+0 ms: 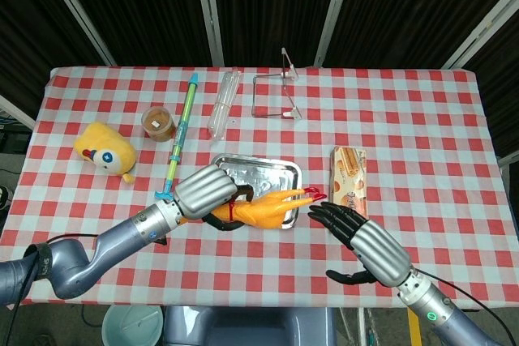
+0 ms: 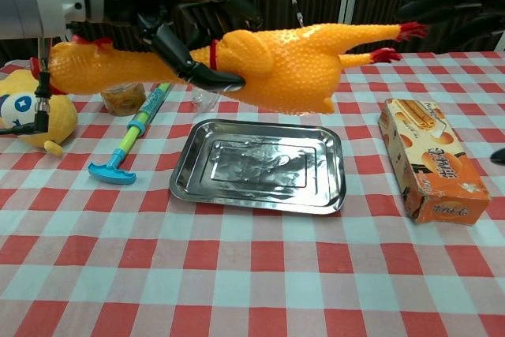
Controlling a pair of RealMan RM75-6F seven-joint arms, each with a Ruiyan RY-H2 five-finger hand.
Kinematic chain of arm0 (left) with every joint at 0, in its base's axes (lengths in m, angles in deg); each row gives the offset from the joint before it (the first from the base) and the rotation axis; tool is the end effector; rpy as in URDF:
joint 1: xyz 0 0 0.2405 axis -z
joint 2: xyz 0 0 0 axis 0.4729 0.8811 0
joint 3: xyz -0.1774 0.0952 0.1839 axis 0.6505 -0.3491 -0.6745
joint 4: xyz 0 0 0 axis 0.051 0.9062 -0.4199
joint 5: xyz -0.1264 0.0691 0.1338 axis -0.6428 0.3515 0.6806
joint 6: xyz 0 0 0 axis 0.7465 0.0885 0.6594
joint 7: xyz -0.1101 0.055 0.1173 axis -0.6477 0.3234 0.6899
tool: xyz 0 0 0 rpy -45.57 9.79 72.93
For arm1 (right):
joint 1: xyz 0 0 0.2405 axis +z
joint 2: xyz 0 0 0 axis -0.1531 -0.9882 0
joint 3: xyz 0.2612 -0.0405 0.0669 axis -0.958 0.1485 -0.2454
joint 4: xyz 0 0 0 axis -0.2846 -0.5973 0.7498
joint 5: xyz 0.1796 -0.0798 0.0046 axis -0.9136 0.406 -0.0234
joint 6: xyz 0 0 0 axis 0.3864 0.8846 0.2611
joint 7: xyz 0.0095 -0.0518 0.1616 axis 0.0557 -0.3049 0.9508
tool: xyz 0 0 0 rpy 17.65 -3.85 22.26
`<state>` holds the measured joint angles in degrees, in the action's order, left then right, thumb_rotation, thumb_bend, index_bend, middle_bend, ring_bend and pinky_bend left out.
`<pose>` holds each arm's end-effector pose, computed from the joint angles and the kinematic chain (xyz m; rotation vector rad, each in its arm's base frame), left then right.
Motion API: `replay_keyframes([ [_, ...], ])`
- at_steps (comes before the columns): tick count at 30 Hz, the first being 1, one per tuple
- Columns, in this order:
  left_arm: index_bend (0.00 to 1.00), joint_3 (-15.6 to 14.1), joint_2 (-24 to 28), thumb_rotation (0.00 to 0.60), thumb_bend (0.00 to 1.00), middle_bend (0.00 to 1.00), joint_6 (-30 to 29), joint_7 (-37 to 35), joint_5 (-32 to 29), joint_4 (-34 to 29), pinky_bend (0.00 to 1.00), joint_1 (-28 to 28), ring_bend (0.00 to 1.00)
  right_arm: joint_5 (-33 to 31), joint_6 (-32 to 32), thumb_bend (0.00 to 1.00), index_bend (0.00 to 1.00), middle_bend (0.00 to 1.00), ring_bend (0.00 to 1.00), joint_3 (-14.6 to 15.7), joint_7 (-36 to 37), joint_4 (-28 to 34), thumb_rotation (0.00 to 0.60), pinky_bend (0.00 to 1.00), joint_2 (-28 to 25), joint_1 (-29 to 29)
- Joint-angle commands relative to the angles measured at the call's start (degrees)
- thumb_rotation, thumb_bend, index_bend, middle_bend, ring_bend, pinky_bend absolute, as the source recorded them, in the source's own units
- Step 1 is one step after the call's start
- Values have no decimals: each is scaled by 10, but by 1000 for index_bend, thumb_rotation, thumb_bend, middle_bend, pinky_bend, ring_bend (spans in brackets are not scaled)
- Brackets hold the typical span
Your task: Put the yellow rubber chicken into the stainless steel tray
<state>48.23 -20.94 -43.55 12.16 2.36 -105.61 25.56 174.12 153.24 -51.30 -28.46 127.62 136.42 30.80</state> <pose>-0.0235 0.3427 0.0533 -2.3599 -0.7482 -1.1741 -0.1539 -0.2304 0.1275 1.9773 -1.0480 1.4827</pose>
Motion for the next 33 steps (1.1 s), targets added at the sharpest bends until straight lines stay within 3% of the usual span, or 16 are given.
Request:
replay_keyframes([
  [1, 606, 10, -4, 600, 674, 714, 32, 16, -33, -8, 634, 28, 650, -17, 5, 226, 0, 72, 52, -13, -20, -9, 600, 151, 22, 4],
  [9, 591, 16, -34, 600, 672, 700, 72, 88, -118, -8, 634, 87, 648, -72, -6, 226, 0, 72, 50, -30, -87, -19, 600, 151, 58, 4],
  [21, 590, 0, -95, 600, 671, 700, 14, 207, -246, -11, 634, 138, 648, -112, -39, 226, 8, 72, 50, -38, -155, -35, 600, 151, 87, 21],
  [28, 589, -15, -113, 600, 671, 701, -45, 253, -267, -16, 634, 138, 648, -130, -62, 225, 39, 73, 50, -31, -169, -32, 600, 151, 88, 29],
  [33, 588, -20, -117, 600, 670, 700, -55, 251, -268, -16, 634, 136, 648, -141, -78, 226, 41, 73, 50, -26, -164, -32, 600, 151, 91, 36],
])
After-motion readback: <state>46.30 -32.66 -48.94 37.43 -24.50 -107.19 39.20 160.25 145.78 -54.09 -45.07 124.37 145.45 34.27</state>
